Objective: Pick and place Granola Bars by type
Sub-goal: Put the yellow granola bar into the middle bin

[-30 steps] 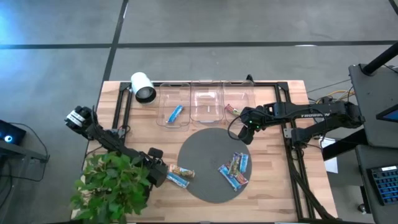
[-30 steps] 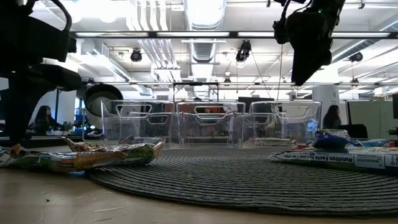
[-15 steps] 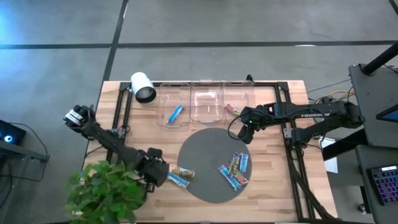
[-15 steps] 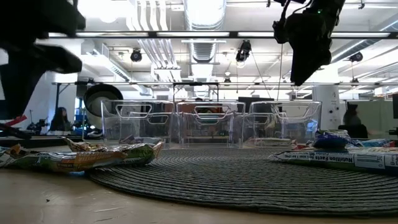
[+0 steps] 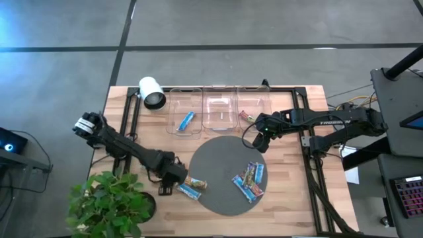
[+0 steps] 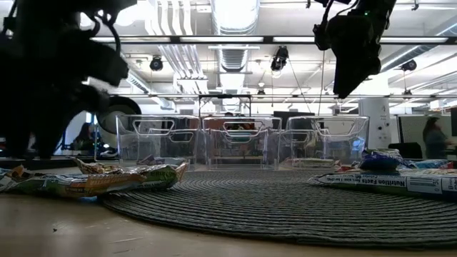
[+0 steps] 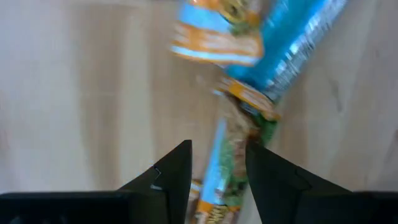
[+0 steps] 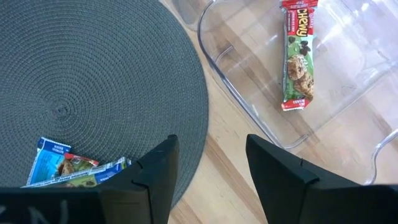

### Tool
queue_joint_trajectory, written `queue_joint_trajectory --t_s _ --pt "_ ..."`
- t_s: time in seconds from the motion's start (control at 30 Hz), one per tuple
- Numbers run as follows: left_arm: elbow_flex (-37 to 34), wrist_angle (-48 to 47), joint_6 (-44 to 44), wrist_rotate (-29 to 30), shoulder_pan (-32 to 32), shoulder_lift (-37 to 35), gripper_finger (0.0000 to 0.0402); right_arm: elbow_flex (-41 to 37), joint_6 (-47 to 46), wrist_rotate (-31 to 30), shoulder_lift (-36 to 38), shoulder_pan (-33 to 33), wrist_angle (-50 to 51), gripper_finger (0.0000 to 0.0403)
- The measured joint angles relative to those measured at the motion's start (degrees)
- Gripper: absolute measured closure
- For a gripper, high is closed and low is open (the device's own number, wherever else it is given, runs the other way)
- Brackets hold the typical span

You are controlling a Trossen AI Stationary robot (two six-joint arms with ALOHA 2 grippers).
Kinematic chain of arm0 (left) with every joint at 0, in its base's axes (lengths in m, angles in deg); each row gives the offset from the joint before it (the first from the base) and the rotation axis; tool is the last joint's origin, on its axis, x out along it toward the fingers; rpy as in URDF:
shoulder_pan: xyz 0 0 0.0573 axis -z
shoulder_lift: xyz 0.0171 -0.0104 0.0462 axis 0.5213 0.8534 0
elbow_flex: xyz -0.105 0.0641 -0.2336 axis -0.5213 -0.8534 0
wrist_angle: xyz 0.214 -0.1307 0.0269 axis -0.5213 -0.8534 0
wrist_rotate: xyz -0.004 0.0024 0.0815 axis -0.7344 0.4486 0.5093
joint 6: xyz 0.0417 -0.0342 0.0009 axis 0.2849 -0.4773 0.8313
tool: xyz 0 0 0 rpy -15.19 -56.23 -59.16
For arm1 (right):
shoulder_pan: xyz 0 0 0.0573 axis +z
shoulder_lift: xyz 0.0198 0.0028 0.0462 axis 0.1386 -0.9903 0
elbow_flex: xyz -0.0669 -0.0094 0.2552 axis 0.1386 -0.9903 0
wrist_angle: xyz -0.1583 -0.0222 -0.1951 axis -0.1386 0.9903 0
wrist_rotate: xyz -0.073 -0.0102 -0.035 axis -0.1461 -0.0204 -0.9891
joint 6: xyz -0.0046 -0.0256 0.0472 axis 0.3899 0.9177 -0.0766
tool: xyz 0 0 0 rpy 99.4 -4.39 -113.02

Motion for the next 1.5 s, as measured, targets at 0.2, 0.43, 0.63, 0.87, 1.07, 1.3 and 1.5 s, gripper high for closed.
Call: queue_joint_trajectory --t_s 0.2,0.43,0.63,0.87,1.07,1.3,1.5 --pt "0.1 0.0 1.2 -3.4 2.8 1.3 0.027 -0.3 -0.3 0.0 0.0 0.0 0.3 0.0225" --pt "-0.2 0.1 1.5 0.4 5.6 2.6 0.027 -2.2 -1.8 0.0 0.0 0.0 0.3 0.0225" --pt "0.6 -1.2 -0.1 4.5 5.6 2.7 0.027 -3.8 -2.1 0.1 0.0 0.0 0.4 0.0225" --pt "2.1 -3.5 0.3 6.6 5.8 0.6 0.0261 -3.8 -2.1 0.0 0.0 0.0 -0.1 0.0225" --pt "2.0 -3.6 0.5 6.2 5.8 0.6 0.0226 -3.8 -1.9 -0.3 0.0 0.0 -0.2 0.0225" --pt "0.2 -1.4 3.0 5.5 5.9 1.0 0.0204 -3.8 -1.9 -1.1 0.0 0.0 -0.2 0.0225" --pt "-1.5 0.6 3.4 4.6 6.1 2.1 0.0204 -3.8 -1.9 -1.3 0.1 0.0 -0.2 0.0225"
